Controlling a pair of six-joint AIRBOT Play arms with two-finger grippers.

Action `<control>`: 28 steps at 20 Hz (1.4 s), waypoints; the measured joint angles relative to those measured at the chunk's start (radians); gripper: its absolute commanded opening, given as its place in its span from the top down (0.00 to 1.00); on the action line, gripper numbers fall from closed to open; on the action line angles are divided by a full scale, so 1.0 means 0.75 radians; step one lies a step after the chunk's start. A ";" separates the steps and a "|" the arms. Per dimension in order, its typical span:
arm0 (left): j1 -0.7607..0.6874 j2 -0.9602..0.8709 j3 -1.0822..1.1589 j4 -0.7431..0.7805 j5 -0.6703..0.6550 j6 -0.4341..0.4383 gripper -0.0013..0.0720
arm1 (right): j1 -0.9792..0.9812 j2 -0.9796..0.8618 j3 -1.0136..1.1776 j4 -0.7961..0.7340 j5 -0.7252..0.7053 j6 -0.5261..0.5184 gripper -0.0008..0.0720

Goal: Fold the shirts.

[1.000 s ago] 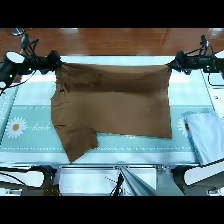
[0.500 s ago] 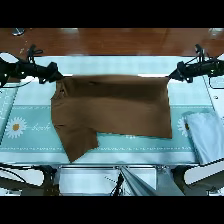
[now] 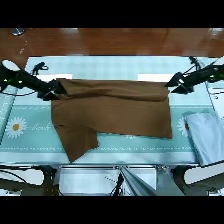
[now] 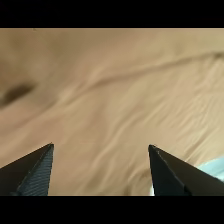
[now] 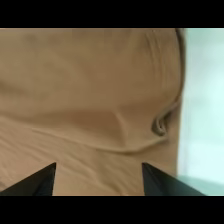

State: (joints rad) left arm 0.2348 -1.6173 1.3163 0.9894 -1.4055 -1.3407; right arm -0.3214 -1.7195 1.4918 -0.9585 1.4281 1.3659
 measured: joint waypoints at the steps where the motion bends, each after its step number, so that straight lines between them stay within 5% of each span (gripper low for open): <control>1: 0.034 0.041 -0.014 0.030 -0.030 0.000 0.02 | -0.029 0.049 -0.004 -0.018 0.013 -0.003 0.14; 11: 0.438 0.541 -0.737 0.140 0.019 0.084 0.02 | -0.237 0.787 -0.805 0.001 -0.269 -0.039 0.14; 21: 0.441 0.628 -1.233 -0.319 0.232 0.291 0.03 | -0.251 1.116 -1.279 0.172 -0.359 -0.105 0.14; 22: 0.410 0.630 -1.256 -0.354 0.258 0.310 0.08 | -0.251 1.122 -1.285 0.190 -0.377 -0.096 0.14; 23: 0.371 0.630 -1.273 -0.380 0.283 0.331 0.57 | -0.251 1.125 -1.289 0.197 -0.395 -0.087 0.14; 24: 0.332 0.630 -1.286 -0.387 0.336 0.355 0.93 | -0.251 1.127 -1.289 0.192 -0.413 -0.075 0.14; 28: 0.257 0.631 -1.294 -0.410 0.389 0.386 0.95 | -0.252 1.129 -1.273 -0.003 -0.439 0.048 0.14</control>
State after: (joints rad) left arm 0.4274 -1.1442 0.3458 0.6819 -1.1137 -1.0515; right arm -0.5106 -0.8730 0.5373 -0.9607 1.0985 1.4021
